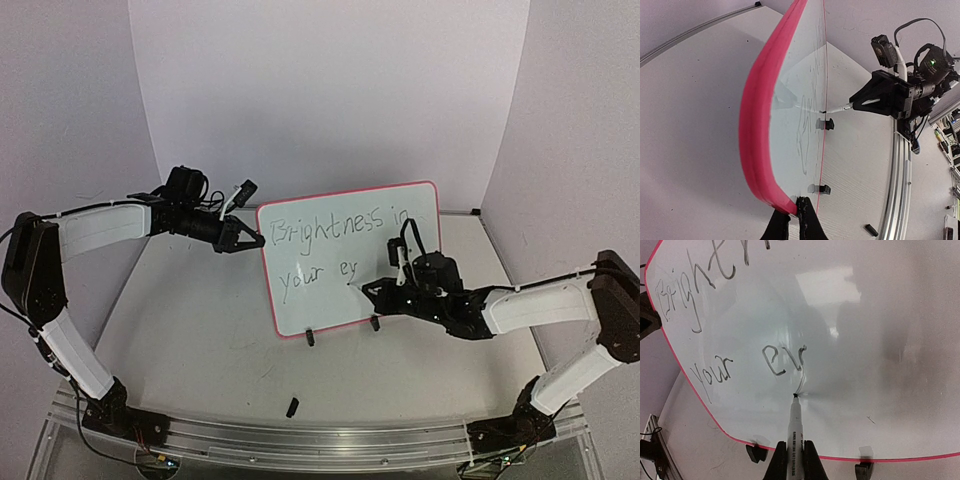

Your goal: Write a sentence on the whiteboard

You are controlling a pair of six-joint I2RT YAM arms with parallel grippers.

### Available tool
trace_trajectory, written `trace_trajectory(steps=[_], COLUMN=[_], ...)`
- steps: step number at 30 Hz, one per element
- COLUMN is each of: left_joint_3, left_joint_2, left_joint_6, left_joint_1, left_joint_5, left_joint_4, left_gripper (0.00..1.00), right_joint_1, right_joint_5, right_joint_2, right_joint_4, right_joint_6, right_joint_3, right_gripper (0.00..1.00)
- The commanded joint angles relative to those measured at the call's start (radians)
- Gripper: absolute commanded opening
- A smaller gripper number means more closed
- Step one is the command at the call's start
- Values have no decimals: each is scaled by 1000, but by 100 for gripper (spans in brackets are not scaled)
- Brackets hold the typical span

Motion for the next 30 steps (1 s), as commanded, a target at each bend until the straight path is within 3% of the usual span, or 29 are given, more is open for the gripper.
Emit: trace_trajectory(steps=[1, 15, 30], left_joint_3=[1, 0, 0], left_joint_2=[15, 11, 10], left_joint_6=[127, 126, 126], left_joint_1=[-18, -19, -21], left_joint_5=[-89, -89, -93], left_joint_4=[-50, -49, -49], left_gripper=[0, 0, 0], right_joint_1=[30, 34, -48], right_joint_5=[-16, -21, -38], right_joint_2=[35, -126, -133], right_joint_4=[-12, -71, -56], right_joint_6=[20, -36, -83], right_joint_3=[-1, 70, 21], right_gripper=[0, 0, 0])
